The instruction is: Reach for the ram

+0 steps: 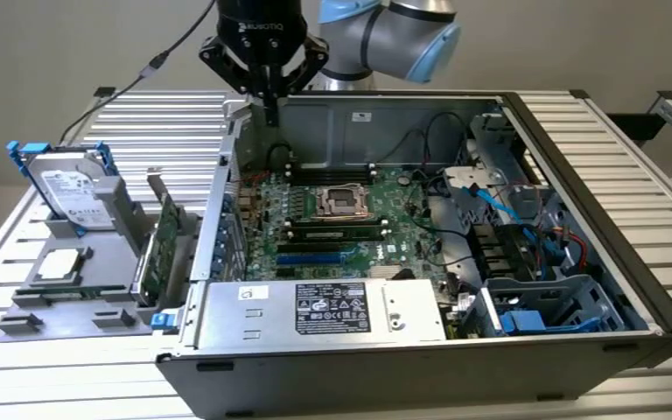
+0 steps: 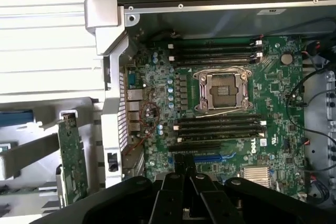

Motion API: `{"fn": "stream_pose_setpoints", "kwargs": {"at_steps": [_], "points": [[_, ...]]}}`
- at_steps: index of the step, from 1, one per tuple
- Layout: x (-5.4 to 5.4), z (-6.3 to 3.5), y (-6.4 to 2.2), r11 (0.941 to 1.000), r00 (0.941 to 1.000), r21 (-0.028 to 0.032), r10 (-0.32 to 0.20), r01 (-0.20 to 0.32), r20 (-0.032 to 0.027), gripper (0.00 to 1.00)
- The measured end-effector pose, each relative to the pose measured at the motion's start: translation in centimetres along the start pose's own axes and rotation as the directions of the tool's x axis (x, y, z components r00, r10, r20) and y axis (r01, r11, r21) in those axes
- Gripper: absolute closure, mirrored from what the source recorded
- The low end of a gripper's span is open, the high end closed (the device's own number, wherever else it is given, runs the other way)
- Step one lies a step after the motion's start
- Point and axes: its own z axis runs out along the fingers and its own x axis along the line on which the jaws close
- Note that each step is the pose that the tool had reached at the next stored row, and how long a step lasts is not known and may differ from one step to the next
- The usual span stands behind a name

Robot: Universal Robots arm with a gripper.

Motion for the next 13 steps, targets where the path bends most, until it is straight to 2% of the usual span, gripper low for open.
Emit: {"fn": "stream_pose_setpoints", "kwargs": {"at_steps": [8, 13], "points": [[3.6, 0.08, -0.73, 1.0, 1.0, 0.0003, 0.0, 0.0, -0.0046, 0.89], [5.7, 0.31, -1.33, 1.0, 0.9999, 0.0007, 0.0, 0.0, -0.0101, 0.89]]}}
